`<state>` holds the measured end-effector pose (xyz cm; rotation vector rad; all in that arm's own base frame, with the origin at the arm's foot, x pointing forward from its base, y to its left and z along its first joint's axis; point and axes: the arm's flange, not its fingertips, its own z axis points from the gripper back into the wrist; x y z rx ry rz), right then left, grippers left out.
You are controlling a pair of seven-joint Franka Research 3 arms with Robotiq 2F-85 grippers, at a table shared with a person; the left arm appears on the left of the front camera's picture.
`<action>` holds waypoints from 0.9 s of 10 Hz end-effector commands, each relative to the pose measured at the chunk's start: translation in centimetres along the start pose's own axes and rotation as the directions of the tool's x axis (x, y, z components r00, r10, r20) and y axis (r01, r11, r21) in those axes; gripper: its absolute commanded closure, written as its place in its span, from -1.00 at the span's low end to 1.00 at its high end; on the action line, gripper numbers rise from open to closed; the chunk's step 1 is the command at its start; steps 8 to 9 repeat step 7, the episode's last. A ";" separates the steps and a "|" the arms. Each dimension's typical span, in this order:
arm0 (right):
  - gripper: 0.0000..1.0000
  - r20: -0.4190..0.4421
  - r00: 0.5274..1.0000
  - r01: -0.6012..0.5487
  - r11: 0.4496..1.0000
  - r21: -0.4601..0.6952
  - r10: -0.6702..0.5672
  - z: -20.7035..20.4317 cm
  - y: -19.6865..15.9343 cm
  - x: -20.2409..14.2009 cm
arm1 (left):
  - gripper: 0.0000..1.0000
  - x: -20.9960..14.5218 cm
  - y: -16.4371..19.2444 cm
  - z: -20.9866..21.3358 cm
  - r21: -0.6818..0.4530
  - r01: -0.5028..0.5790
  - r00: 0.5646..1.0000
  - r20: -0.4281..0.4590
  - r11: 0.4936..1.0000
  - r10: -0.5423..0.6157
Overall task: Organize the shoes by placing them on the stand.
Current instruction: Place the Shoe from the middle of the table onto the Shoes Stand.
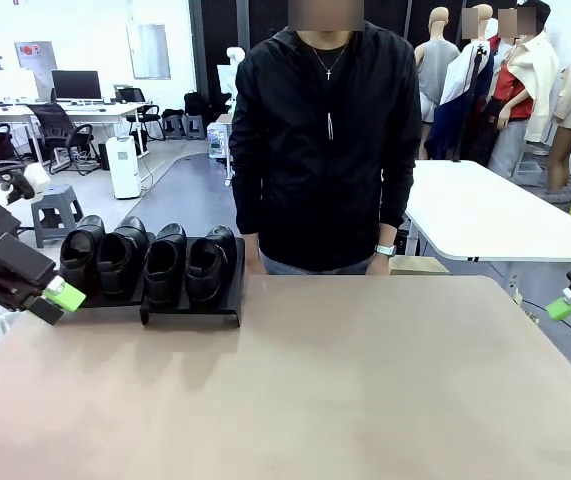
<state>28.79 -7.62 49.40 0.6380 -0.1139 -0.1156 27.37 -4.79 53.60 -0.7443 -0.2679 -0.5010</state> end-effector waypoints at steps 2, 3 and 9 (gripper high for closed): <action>-1.00 0.001 1.000 -0.003 1.000 0.016 0.003 0.1 0.1 0.0 | -1.00 0.2 0.3 0.5 -0.021 0.006 1.000 0.003 1.000 -0.006; -1.00 0.001 1.000 -0.003 1.000 0.016 0.003 0.1 0.1 0.0 | -1.00 0.2 0.3 0.5 -0.021 0.006 1.000 0.003 1.000 -0.006; -1.00 0.001 1.000 -0.003 1.000 0.016 0.003 0.1 0.1 0.0 | -1.00 0.2 0.3 0.5 -0.021 0.006 1.000 0.003 1.000 -0.006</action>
